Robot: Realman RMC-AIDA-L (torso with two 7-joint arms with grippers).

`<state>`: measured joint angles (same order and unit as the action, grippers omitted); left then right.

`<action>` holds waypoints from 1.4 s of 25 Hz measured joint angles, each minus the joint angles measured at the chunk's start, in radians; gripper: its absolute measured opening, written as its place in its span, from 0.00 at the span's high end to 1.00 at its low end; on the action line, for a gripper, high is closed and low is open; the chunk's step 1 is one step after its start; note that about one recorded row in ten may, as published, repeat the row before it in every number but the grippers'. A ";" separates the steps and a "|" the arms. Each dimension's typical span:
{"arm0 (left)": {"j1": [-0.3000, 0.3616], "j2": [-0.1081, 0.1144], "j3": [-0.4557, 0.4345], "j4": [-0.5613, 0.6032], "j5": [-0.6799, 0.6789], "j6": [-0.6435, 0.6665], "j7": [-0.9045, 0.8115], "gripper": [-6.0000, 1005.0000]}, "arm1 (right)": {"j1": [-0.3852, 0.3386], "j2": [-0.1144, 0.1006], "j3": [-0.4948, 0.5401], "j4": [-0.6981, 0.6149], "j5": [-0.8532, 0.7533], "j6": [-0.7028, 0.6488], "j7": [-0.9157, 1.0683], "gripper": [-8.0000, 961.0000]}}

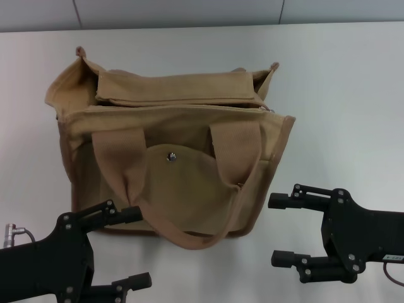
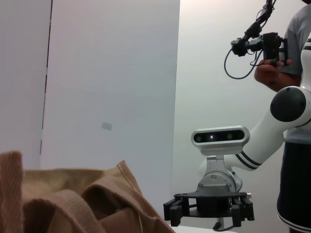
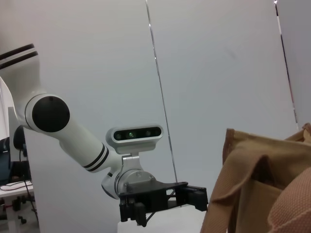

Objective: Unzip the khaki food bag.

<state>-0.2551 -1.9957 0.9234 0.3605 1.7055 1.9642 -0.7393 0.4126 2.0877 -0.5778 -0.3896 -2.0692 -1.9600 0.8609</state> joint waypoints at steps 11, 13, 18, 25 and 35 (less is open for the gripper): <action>0.000 -0.002 -0.009 0.000 -0.001 0.004 0.000 0.16 | 0.000 0.000 -0.001 0.000 0.003 0.000 0.000 0.19; 0.000 -0.002 -0.009 0.000 -0.001 0.004 0.000 0.16 | 0.000 0.000 0.000 0.000 0.003 0.000 0.000 0.19; 0.000 -0.001 -0.011 0.000 -0.001 0.005 0.000 0.16 | 0.001 0.000 0.001 0.000 0.003 0.000 0.000 0.19; 0.002 -0.001 -0.013 0.000 -0.001 0.009 0.000 0.16 | 0.003 0.000 0.001 0.000 0.003 0.000 0.000 0.19; 0.012 0.001 -0.025 0.000 -0.001 0.016 0.000 0.16 | 0.007 0.000 0.001 0.000 0.003 0.000 0.000 0.19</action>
<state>-0.2434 -1.9943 0.8987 0.3605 1.7042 1.9800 -0.7393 0.4197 2.0877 -0.5767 -0.3897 -2.0662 -1.9603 0.8605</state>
